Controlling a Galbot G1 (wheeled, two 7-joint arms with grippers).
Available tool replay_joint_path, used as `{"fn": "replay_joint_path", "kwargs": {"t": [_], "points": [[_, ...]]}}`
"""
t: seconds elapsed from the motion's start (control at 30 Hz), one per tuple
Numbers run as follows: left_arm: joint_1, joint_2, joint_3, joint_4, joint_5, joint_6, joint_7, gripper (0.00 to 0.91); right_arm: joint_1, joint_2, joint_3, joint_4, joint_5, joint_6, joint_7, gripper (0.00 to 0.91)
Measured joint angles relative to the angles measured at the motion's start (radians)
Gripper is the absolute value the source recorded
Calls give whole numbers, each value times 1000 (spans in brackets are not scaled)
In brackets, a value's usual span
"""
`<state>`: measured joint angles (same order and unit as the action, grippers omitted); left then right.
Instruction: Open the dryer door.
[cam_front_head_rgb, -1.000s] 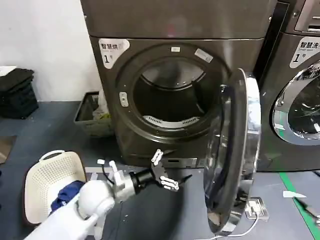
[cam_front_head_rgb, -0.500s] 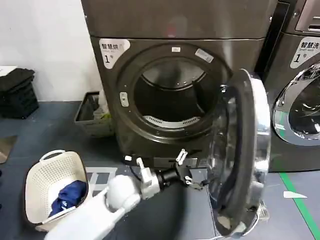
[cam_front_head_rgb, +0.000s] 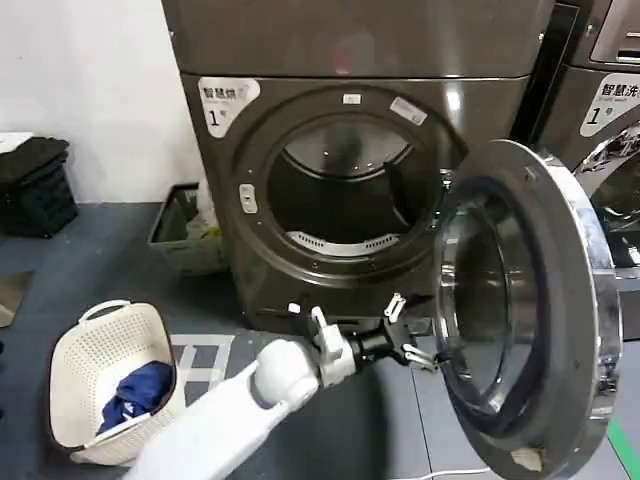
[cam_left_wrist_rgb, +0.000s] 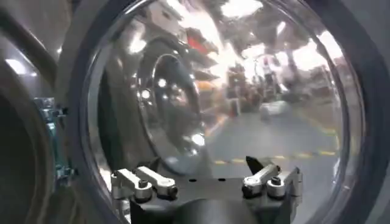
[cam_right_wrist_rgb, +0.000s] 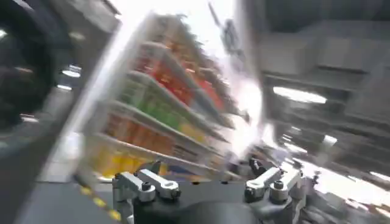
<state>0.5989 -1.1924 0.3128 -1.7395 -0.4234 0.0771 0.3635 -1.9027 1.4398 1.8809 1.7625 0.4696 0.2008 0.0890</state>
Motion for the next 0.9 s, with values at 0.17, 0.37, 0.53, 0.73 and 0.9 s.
{"fn": "replay_joint_path", "kwargs": {"t": [0.17, 0.37, 0.53, 0.73, 0.9], "points": [[-44, -42, 35, 45, -5, -10, -2, 907, 4, 20, 32, 3, -9, -26, 54, 907], [-113, -95, 79, 119, -7, -34, 2, 907, 23, 48, 63, -10, -20, -11, 72, 907], [-172, -144, 107, 190, -12, -40, 4, 907, 35, 78, 68, -23, -44, 23, 74, 907], [-228, -198, 124, 261, -13, -48, 3, 907, 48, 111, 69, -12, -50, 30, 89, 907], [-262, -238, 126, 320, -8, -37, -29, 907, 61, 129, 77, -11, -70, 37, 107, 907]]}}
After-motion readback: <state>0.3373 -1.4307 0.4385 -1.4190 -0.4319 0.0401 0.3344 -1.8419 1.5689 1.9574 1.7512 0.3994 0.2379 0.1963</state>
